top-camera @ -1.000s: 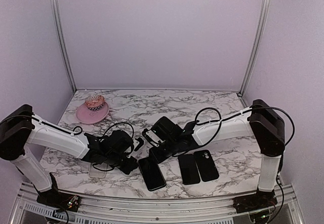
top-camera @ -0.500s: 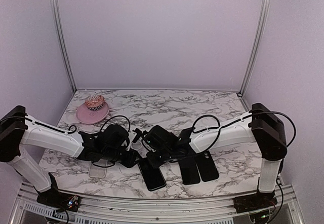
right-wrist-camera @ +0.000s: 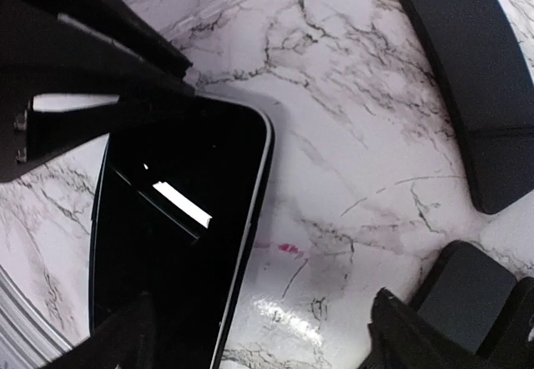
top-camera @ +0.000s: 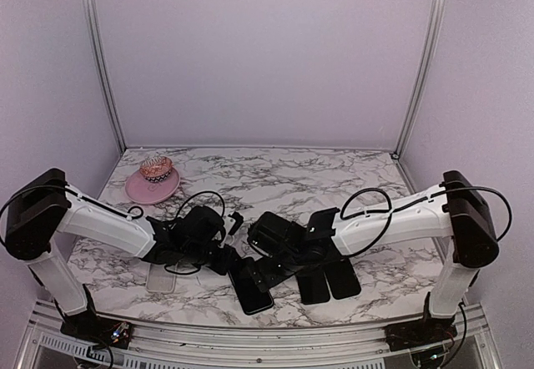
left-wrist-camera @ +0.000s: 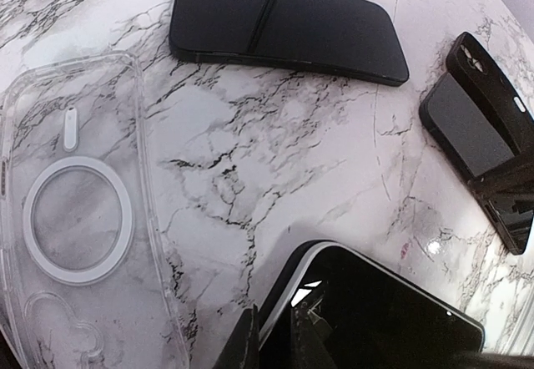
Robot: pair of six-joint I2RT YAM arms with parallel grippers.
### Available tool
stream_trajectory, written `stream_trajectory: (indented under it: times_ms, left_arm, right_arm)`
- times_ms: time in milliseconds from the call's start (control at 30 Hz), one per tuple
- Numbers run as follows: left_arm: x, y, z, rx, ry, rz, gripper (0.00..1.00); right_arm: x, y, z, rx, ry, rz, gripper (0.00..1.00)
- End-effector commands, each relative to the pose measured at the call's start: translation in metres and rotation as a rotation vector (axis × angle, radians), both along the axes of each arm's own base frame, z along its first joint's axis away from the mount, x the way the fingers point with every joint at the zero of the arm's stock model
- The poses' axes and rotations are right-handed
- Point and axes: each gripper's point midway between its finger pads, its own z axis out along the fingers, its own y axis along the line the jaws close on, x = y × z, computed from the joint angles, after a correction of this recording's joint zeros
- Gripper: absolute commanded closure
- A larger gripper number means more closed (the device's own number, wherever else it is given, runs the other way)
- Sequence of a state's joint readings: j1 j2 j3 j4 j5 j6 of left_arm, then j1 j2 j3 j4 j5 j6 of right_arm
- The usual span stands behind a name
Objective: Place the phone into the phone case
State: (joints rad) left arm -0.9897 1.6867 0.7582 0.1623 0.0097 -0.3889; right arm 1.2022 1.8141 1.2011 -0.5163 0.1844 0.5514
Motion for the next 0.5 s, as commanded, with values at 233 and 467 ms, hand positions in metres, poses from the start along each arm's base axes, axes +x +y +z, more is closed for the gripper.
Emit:
stream_trajectory:
  times_ms: [233, 467]
  left_arm:
    - [0.027, 0.053, 0.063, 0.049, -0.114, 0.121, 0.5]
    - [0.023, 0.064, 0.07, 0.043, -0.128, 0.134, 0.44]
  right_arm:
    - [-0.036, 0.044, -0.013, -0.013, 0.083, 0.002, 0.01]
    - [-0.041, 0.047, -0.035, -0.106, 0.12, -0.013, 0.01]
